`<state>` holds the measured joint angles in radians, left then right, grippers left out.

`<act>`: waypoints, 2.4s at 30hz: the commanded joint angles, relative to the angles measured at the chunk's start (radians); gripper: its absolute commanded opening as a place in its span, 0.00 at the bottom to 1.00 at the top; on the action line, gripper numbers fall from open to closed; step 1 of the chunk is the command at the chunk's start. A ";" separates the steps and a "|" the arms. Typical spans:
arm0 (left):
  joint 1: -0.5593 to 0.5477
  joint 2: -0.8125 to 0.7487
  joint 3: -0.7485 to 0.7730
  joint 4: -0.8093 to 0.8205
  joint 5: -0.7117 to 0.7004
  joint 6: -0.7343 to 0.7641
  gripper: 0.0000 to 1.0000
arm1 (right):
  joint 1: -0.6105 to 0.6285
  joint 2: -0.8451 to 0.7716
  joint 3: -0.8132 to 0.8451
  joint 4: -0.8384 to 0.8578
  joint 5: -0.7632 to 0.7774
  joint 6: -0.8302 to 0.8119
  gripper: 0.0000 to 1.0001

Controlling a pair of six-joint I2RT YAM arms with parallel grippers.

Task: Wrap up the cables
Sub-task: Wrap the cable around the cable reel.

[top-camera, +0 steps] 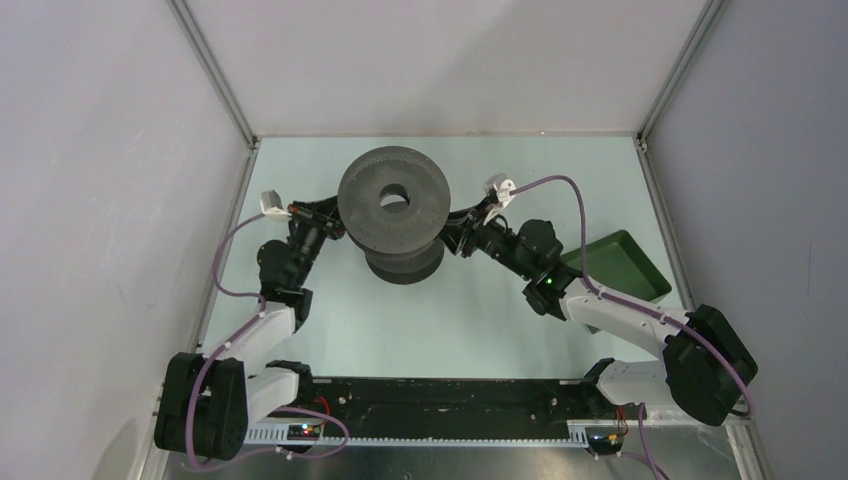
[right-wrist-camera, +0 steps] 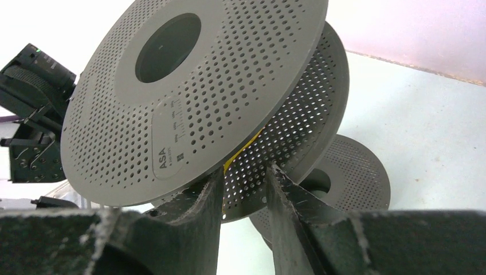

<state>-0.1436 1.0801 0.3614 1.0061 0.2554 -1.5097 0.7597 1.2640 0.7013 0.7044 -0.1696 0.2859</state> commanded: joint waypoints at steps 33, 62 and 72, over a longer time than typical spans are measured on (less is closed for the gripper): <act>-0.001 0.001 0.076 0.116 0.046 0.001 0.00 | -0.054 -0.031 -0.003 -0.069 -0.071 0.025 0.44; 0.002 0.078 0.177 0.166 0.350 0.096 0.00 | -0.186 -0.227 -0.078 -0.135 -0.166 0.038 0.46; 0.010 0.080 0.192 0.167 0.375 0.086 0.00 | -0.249 -0.339 -0.098 -0.241 -0.256 -0.003 0.51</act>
<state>-0.1406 1.1652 0.4870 1.0904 0.6174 -1.4048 0.5392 0.9817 0.6022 0.5114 -0.3576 0.3187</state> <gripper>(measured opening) 0.029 0.494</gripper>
